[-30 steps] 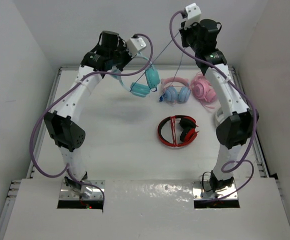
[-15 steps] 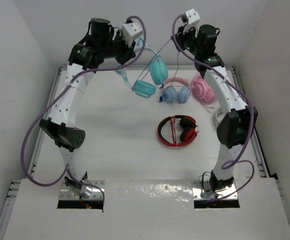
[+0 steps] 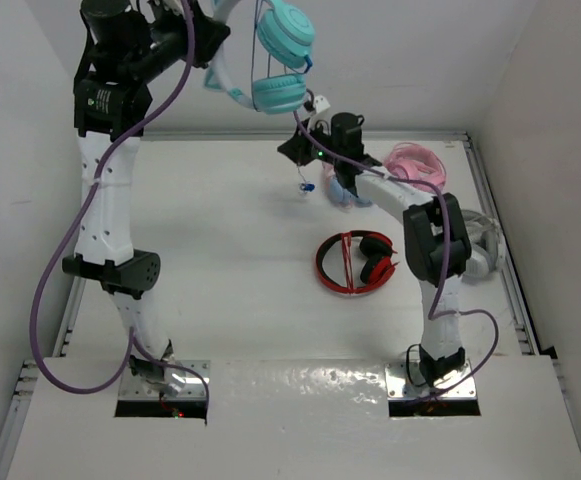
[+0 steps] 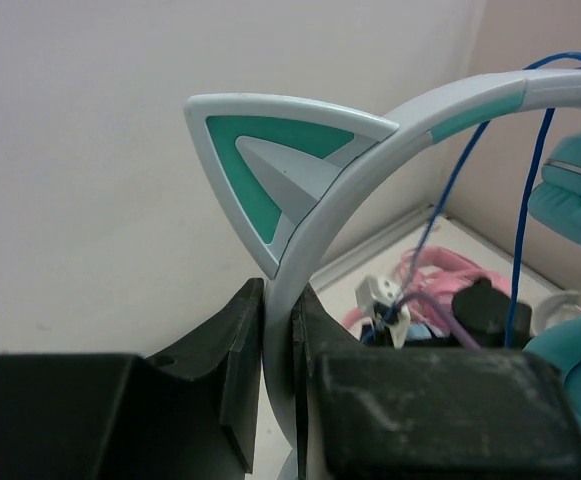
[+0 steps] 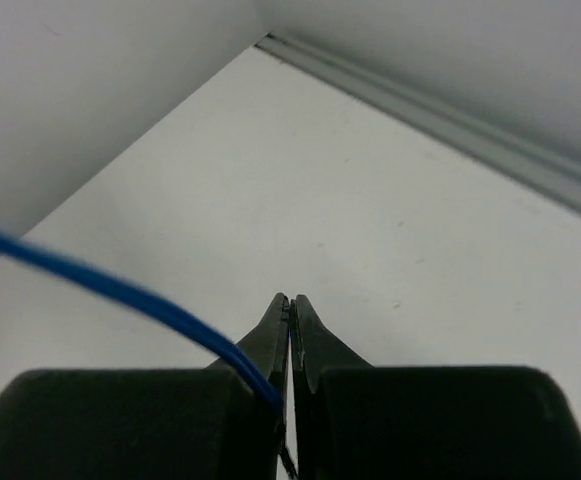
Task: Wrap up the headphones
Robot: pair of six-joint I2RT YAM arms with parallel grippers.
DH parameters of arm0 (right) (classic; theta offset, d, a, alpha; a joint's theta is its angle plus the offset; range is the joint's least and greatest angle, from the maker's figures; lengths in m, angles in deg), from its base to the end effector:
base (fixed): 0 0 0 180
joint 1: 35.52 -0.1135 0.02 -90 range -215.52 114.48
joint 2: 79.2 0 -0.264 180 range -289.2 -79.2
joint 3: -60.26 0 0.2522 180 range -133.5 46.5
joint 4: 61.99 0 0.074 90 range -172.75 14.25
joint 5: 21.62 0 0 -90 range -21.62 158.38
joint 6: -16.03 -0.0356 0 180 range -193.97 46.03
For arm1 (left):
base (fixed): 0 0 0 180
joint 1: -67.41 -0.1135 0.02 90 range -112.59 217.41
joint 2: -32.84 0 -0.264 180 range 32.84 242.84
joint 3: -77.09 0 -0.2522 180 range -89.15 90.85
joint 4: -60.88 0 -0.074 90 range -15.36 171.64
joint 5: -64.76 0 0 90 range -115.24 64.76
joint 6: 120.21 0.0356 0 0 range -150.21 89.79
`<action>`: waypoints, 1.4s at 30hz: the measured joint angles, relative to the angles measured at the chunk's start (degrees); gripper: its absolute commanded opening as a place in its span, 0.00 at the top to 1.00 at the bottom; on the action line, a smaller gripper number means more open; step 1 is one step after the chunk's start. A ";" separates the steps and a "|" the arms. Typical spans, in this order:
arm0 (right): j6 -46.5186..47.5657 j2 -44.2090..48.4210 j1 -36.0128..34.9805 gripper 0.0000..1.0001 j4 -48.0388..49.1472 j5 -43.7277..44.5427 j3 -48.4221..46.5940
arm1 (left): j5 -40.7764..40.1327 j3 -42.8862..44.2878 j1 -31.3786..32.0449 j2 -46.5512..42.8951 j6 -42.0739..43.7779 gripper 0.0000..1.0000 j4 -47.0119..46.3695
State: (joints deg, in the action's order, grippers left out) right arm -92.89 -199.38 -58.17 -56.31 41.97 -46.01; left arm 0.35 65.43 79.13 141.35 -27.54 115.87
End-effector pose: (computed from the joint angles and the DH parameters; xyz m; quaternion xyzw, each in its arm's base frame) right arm 0.4575 0.2081 0.2659 -0.1734 0.7308 0.3876 0.5345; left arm 0.3262 -0.0834 0.5908 0.2444 0.6342 -0.2060 0.7040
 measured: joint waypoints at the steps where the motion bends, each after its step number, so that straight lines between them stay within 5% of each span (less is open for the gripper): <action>1: -1.64 -1.11 -0.55 1.00 1.79 -0.39 0.94 | -1.11 0.04 -0.24 0.00 0.09 1.00 -0.02; 10: -13.75 -4.09 -1.16 1.00 15.65 5.18 11.61 | -13.29 -1.53 -0.22 0.02 7.93 1.00 1.49; 17: -18.86 -0.90 5.97 1.00 17.64 13.75 17.33 | -20.44 -3.65 -0.57 0.02 11.37 1.00 4.00; 22: -19.06 0.55 7.76 1.00 22.03 14.67 17.64 | -18.53 -4.17 -1.68 0.02 3.87 1.00 4.00; 29: -18.18 0.31 -2.69 1.00 26.58 9.38 17.97 | -10.64 -5.86 -10.60 1.49 -12.96 1.00 1.01; 42: -10.71 -1.20 -12.35 1.00 23.26 0.04 21.35 | -12.76 -4.39 -20.26 3.89 -21.86 1.00 -0.33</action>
State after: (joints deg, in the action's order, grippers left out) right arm -103.60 -200.58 -70.52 -33.05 42.01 -24.65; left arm -12.42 61.04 58.87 145.24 -49.39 115.54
